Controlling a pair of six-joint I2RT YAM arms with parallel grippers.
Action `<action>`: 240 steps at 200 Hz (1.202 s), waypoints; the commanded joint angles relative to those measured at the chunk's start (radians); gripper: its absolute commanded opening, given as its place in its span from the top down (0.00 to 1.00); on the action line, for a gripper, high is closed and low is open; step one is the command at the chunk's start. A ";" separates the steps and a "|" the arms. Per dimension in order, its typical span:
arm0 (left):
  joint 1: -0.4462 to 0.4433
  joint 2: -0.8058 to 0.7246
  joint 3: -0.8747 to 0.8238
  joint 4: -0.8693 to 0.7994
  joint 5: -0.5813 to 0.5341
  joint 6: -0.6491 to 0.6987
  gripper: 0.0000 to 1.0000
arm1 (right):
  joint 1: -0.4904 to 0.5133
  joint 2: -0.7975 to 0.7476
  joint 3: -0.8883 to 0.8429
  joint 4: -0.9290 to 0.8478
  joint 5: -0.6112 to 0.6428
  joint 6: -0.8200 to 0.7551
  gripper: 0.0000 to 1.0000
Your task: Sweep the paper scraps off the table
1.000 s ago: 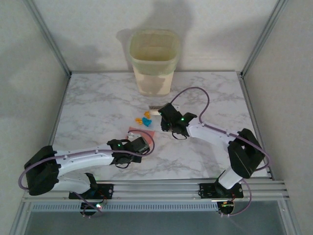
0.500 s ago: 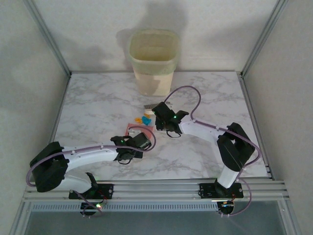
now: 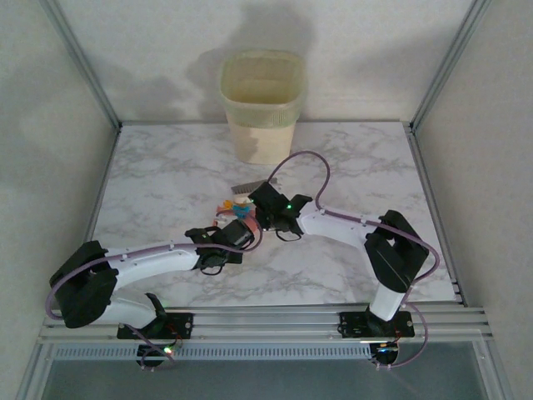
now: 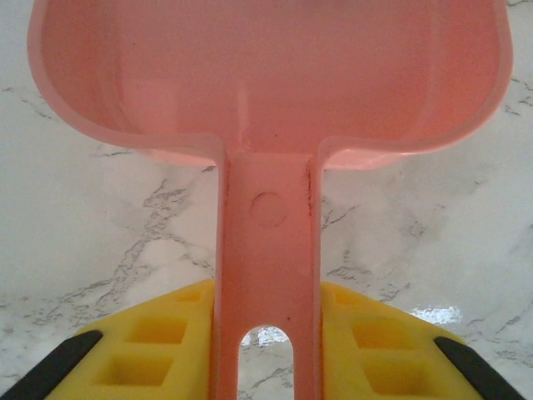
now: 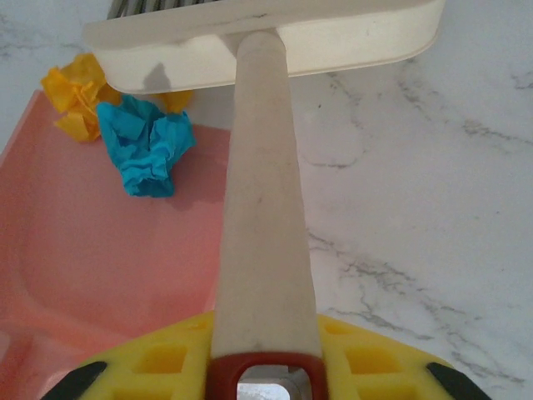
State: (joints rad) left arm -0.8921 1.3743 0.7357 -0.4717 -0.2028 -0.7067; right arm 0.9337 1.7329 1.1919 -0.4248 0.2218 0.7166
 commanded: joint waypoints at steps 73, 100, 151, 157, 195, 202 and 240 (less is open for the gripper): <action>-0.026 0.052 -0.047 0.022 -0.041 0.010 1.00 | 0.085 -0.226 -0.208 -0.009 -0.052 0.035 1.00; -0.045 0.054 -0.064 0.055 -0.081 0.009 1.00 | 0.090 -0.286 -0.252 -0.006 -0.038 0.061 1.00; -0.054 0.012 -0.125 0.136 -0.111 0.016 1.00 | 0.090 -0.497 -0.342 -0.030 0.109 0.142 1.00; -0.054 0.002 -0.132 0.144 -0.112 0.020 1.00 | 0.091 -0.526 -0.351 -0.034 0.128 0.146 1.00; -0.056 -0.044 -0.160 0.173 -0.134 0.024 1.00 | 0.091 -0.658 -0.399 -0.051 0.192 0.158 1.00; -0.056 -0.051 -0.166 0.181 -0.139 0.026 1.00 | 0.090 -0.674 -0.403 -0.060 0.203 0.160 1.00; -0.070 -0.091 -0.214 0.240 -0.207 0.036 1.00 | 0.091 -0.767 -0.435 -0.103 0.270 0.174 1.00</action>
State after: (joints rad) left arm -0.9455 1.3182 0.5583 -0.2665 -0.3275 -0.6884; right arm 1.0172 1.0252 0.7815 -0.5014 0.4019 0.8680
